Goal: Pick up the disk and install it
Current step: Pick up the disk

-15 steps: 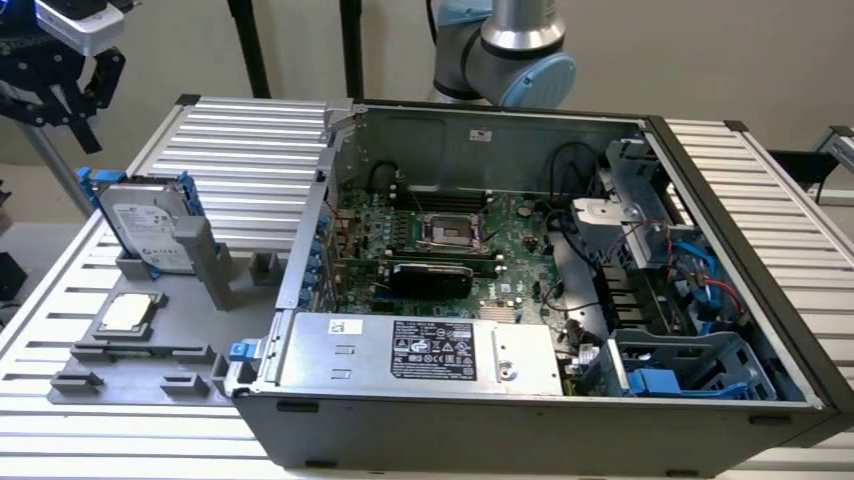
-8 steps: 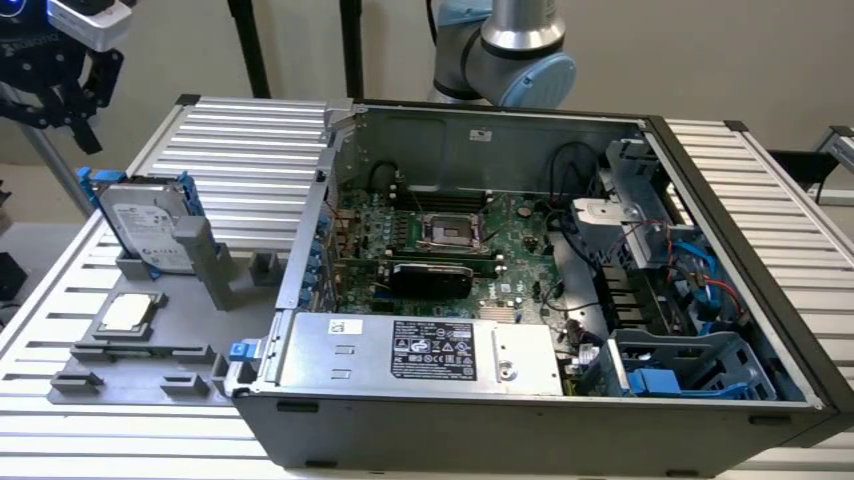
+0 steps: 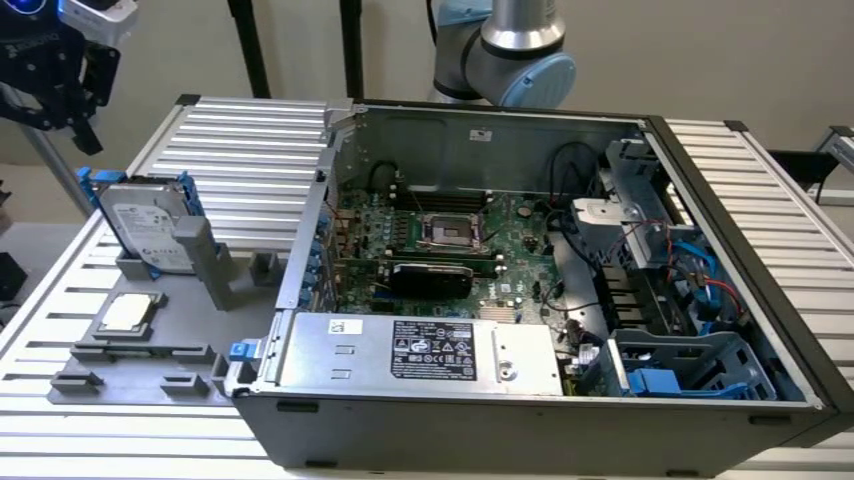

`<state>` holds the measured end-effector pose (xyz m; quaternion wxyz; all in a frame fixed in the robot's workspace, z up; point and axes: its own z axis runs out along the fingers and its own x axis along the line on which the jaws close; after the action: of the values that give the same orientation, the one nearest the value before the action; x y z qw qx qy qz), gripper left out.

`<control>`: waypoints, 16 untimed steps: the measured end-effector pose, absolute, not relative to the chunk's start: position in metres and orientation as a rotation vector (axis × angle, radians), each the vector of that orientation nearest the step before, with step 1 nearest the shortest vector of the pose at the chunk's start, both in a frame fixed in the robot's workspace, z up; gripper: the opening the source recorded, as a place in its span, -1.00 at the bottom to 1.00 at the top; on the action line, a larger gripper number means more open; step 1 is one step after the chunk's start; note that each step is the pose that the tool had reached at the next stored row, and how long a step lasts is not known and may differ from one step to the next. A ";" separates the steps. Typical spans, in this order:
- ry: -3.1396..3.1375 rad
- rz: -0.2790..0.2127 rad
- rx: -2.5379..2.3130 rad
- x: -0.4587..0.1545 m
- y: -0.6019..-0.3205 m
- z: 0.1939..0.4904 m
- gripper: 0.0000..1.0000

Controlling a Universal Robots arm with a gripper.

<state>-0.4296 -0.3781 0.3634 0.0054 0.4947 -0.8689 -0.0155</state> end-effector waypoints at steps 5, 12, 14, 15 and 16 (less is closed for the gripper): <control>-2.647 -0.047 1.671 -0.430 -0.378 0.363 -0.79; -2.536 -0.044 1.835 -0.430 -0.378 0.363 -0.79; -2.502 -0.043 1.881 -0.430 -0.378 0.362 -0.79; -2.484 -0.042 1.905 -0.430 -0.378 0.362 -0.79; -2.467 -0.042 1.928 -0.430 -0.378 0.362 -0.79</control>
<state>-0.4296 -0.3781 0.3623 0.0054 0.6157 -0.7878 -0.0133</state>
